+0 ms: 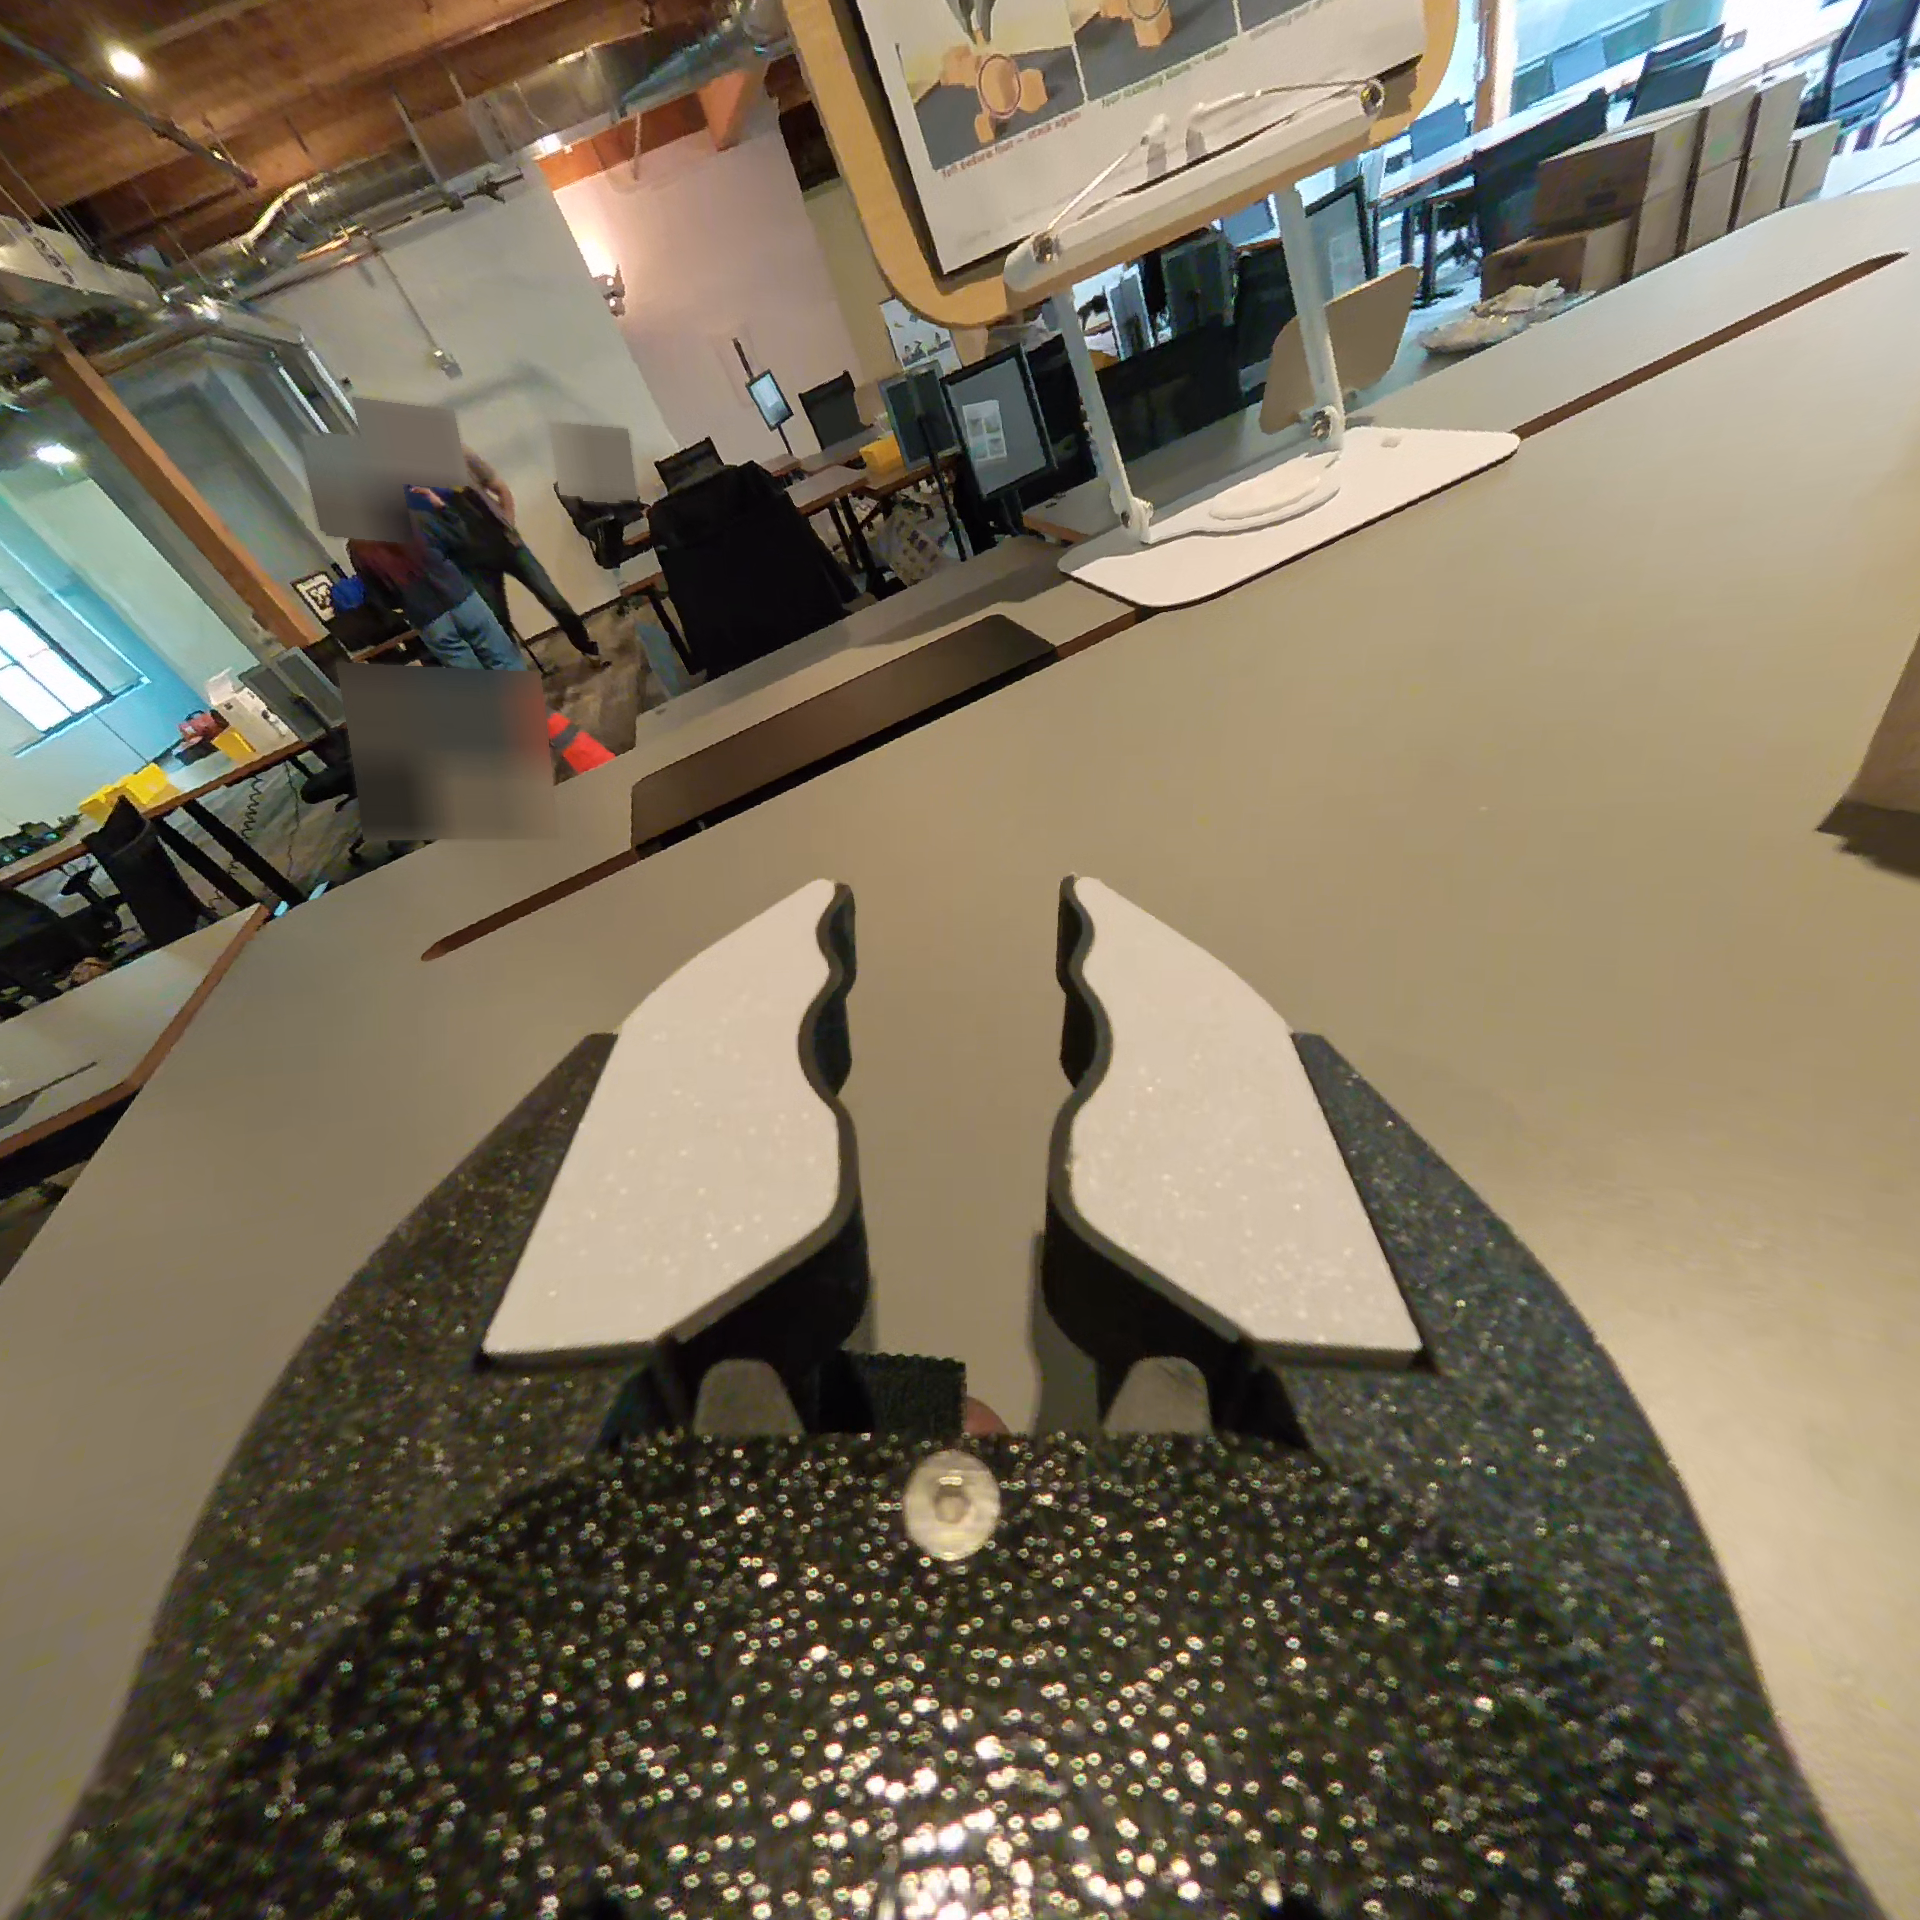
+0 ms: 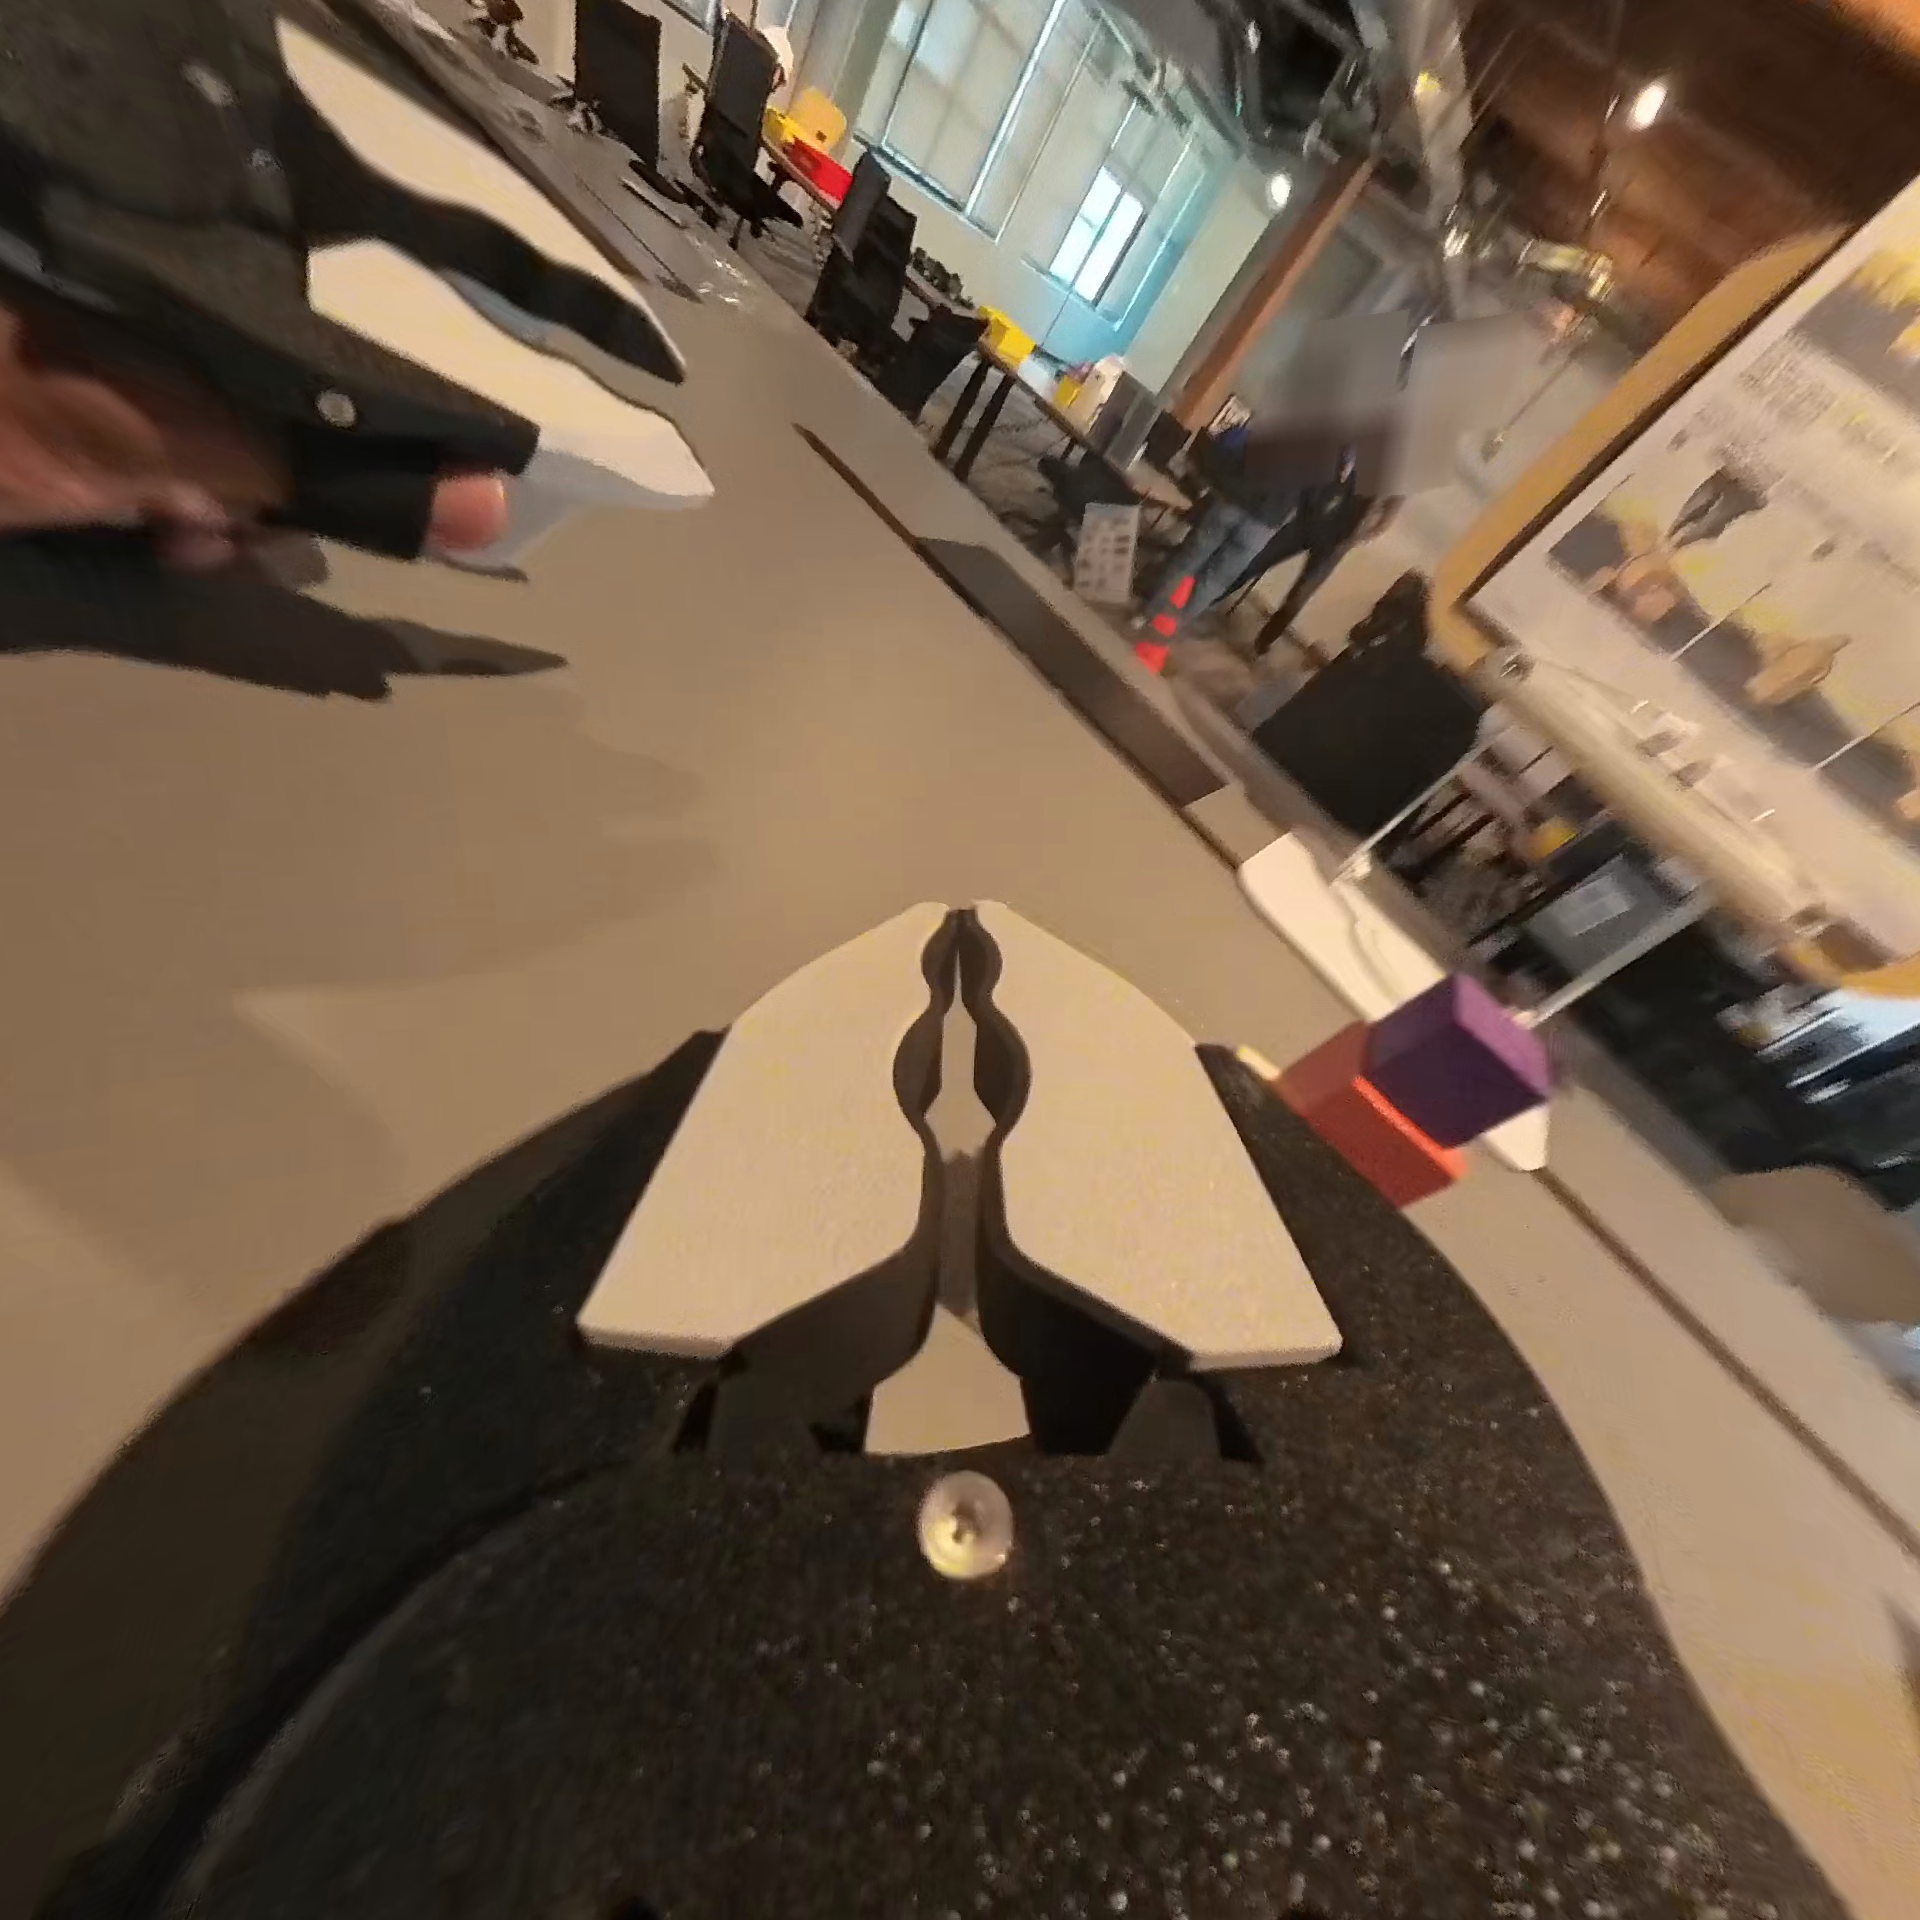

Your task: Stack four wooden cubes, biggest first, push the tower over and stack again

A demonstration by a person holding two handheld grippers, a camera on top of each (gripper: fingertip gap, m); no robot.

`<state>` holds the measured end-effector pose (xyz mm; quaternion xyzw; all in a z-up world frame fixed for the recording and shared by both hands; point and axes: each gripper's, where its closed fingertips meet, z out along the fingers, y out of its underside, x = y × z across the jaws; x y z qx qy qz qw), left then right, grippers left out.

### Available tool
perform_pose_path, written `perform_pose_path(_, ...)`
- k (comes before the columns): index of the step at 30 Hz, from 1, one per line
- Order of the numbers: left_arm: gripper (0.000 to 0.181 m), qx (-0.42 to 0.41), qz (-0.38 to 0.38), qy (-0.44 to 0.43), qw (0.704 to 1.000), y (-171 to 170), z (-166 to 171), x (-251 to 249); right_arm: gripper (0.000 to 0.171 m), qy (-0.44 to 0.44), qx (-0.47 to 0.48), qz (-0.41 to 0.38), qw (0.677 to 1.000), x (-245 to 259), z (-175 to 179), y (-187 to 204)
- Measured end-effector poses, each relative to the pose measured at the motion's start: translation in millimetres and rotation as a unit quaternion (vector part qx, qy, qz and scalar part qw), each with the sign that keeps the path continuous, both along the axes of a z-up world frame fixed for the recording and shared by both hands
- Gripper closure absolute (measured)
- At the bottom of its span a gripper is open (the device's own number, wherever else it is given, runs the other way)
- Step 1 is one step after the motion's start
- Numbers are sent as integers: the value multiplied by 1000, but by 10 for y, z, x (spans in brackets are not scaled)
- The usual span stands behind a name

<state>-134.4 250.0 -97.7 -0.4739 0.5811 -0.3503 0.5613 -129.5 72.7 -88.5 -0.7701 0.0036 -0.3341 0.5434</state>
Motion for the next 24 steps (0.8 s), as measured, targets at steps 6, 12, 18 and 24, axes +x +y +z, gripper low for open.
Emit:
perform_pose_path(6, 146, -3, -1, -9, 1000, 3, 25, -17, 171, 94, 15, -17, 995, 25, -112, 111)
perform_pose_path(12, 146, 0, -2, -10, 1000, -7, 27, -19, 171, 134, 21, -139, 981, 585, -208, -404)
perform_pose_path(18, 146, 5, -3, 3, 1000, -18, -11, 4, 171, 135, 47, -200, 969, 772, -191, -1105)
perform_pose_path(24, 146, 31, -6, 19, 999, -70, -61, 27, 171, 135, 54, -206, 968, 718, -160, -1479)
